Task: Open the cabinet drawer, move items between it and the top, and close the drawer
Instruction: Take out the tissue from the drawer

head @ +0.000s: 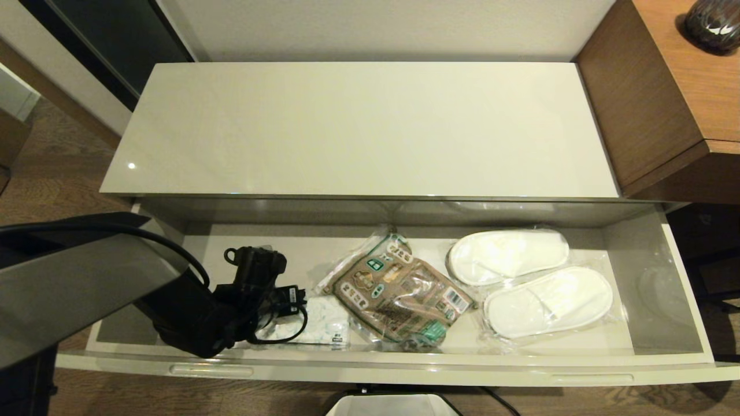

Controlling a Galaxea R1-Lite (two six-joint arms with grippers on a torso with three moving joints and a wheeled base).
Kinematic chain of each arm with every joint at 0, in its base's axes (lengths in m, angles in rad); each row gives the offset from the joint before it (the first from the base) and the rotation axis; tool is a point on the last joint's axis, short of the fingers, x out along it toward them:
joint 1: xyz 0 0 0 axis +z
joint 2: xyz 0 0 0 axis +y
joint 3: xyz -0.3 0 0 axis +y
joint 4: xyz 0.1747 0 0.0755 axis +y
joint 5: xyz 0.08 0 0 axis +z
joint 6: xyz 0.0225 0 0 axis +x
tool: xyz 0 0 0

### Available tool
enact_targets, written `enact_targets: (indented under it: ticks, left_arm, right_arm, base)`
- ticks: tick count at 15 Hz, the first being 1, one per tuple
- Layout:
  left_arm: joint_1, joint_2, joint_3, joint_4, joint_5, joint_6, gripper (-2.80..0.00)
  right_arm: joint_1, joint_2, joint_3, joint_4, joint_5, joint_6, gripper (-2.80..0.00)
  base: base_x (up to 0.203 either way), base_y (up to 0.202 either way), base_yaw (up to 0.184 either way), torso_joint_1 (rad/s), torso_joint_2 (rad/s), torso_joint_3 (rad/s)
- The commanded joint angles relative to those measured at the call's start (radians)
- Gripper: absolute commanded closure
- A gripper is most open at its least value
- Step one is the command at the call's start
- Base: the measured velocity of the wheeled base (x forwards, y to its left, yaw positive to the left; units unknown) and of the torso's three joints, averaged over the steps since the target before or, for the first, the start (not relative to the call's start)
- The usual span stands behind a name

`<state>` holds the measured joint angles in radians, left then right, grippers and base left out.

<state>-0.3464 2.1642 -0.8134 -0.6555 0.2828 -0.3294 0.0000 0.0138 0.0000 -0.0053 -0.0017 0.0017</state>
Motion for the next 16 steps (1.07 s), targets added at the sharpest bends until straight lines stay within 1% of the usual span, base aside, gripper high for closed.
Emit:
enact_targets:
  ticks: [1, 16]
  left_arm:
    - [0.010, 0.017, -0.002, -0.004, 0.003, -0.002, -2.80]
    - [0.009, 0.066, -0.013, -0.007, 0.006, -0.004, -2.80]
  right_arm:
    - [0.000, 0.002, 0.002, -0.001, 0.000, 0.000, 0.00]
    - [0.000, 0.002, 0.002, -0.001, 0.000, 0.000, 0.00]
  base:
    - [0.000, 0.000, 0.000, 0.000, 0.00, 0.000]
    - [0.000, 0.000, 0.000, 0.000, 0.00, 0.000]
